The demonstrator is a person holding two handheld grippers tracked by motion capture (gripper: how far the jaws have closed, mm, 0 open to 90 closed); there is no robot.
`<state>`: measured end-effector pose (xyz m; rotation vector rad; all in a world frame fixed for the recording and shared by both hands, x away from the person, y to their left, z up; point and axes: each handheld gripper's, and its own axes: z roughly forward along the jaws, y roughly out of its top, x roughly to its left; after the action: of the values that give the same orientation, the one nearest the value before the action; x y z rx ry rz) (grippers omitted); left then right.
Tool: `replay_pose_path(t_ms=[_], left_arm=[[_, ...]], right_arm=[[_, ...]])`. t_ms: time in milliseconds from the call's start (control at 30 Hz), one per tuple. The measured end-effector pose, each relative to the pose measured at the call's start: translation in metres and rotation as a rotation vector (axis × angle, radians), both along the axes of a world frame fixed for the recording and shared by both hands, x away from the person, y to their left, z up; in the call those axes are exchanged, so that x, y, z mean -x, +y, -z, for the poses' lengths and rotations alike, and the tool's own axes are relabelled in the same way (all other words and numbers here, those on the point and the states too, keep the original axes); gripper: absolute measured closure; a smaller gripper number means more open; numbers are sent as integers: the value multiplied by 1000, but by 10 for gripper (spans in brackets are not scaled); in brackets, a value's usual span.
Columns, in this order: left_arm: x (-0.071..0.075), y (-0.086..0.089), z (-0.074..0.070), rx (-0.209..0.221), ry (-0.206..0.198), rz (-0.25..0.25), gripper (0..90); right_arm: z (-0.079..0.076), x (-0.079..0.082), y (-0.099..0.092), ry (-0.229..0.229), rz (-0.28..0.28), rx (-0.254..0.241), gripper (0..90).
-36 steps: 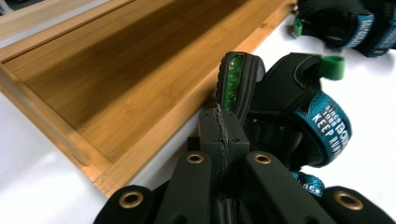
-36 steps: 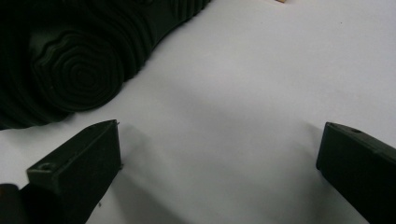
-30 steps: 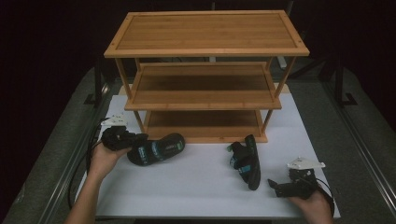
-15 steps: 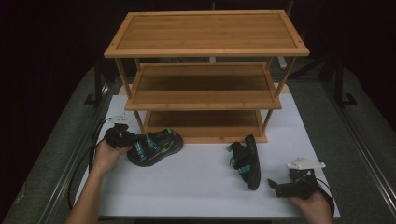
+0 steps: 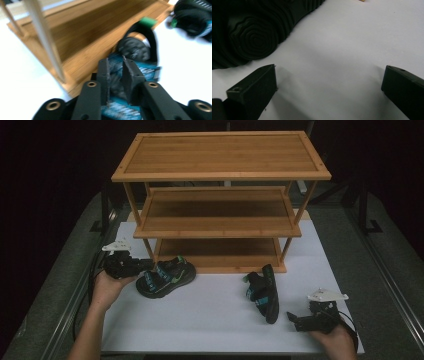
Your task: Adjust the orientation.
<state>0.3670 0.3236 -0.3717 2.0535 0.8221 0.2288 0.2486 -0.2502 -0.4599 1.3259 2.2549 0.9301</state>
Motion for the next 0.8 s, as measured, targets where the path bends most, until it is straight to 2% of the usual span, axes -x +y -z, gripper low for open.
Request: replay_pose_path(t_ms=[100, 167, 233, 300, 333, 367, 400, 467, 567, 700, 800], left_arm=[[7, -9, -12, 26, -2, 45, 690], [10, -20, -15, 19, -1, 80, 658], [10, -24, -15, 18, -1, 87, 640], [8, -38, -10, 11, 11, 107, 618], [8, -38, -10, 11, 11, 107, 614], [6, -49, -5, -4, 24, 118, 614], [6, -49, -5, -4, 24, 118, 612], [3, -62, 1, -33, 31, 115, 611], [-1, -72, 3, -56, 34, 103, 612], [-5, -84, 9, -83, 55, 90, 662], [-7, -87, 10, -95, 55, 94, 747]], right_arm=[[0, 0, 0, 0, 0, 0, 0], [0, 0, 0, 1, 0, 0, 0], [0, 0, 0, 1, 0, 0, 0], [0, 0, 0, 0, 0, 0, 0], [0, 0, 0, 0, 0, 0, 0], [0, 0, 0, 1, 0, 0, 0], [0, 0, 0, 1, 0, 0, 0], [0, 0, 0, 0, 0, 0, 0], [0, 0, 0, 0, 0, 0, 0], [0, 0, 0, 0, 0, 0, 0], [0, 0, 0, 0, 0, -1, 0]])
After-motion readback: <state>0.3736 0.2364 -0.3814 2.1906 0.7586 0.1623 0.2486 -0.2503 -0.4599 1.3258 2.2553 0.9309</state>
